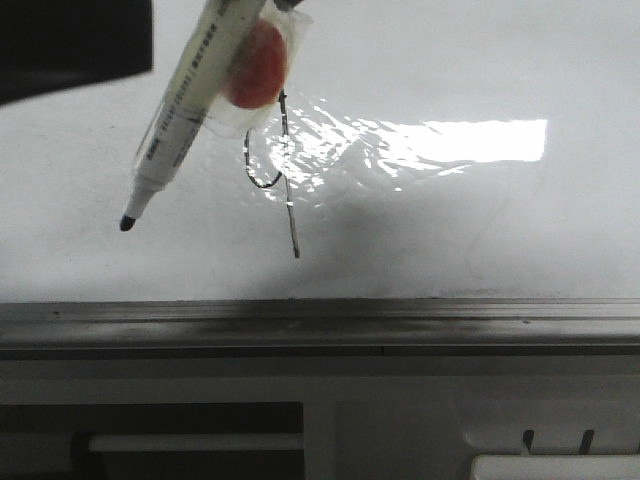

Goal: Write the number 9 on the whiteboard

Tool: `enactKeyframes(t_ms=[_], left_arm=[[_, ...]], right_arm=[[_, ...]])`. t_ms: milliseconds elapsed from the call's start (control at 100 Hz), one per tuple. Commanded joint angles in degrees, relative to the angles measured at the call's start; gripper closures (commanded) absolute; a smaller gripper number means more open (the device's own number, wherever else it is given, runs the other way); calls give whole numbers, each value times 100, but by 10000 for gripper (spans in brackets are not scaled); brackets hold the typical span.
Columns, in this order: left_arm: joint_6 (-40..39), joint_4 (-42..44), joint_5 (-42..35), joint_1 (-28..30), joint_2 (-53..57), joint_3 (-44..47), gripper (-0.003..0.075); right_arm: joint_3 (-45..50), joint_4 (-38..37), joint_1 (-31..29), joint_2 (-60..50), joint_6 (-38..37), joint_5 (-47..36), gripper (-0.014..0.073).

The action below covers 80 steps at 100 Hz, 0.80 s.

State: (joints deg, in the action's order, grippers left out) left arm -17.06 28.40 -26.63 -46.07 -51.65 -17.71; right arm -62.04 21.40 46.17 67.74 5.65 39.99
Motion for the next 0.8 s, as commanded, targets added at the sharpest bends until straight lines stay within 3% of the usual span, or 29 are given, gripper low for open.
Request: enactKeyframes(t_ms=[0,370,470,640,710,790], left_arm=[[-86,-46,-426,-201,-153,-158,440],[-86,-254,-352,-245,-389,-158,451],[-86,-307,-265,-245,-447,-158,523],[-86,-346,-179,-245,-500,-158,742],[-86,-358,-179,-245,-500,-158,741],[-86,-358,-179,-245,-500,-158,740]], right_arm=[[-184,67,8,-126,72,-376,663],[-184,85,8,-126,72,-338,663],[-184,135,8,-126,72,-311,663],[-184,146,8,-126,72,-255,662],[-184,146,8,-126,72,-255,653],[-184,146,8,-126,72,-255,578]])
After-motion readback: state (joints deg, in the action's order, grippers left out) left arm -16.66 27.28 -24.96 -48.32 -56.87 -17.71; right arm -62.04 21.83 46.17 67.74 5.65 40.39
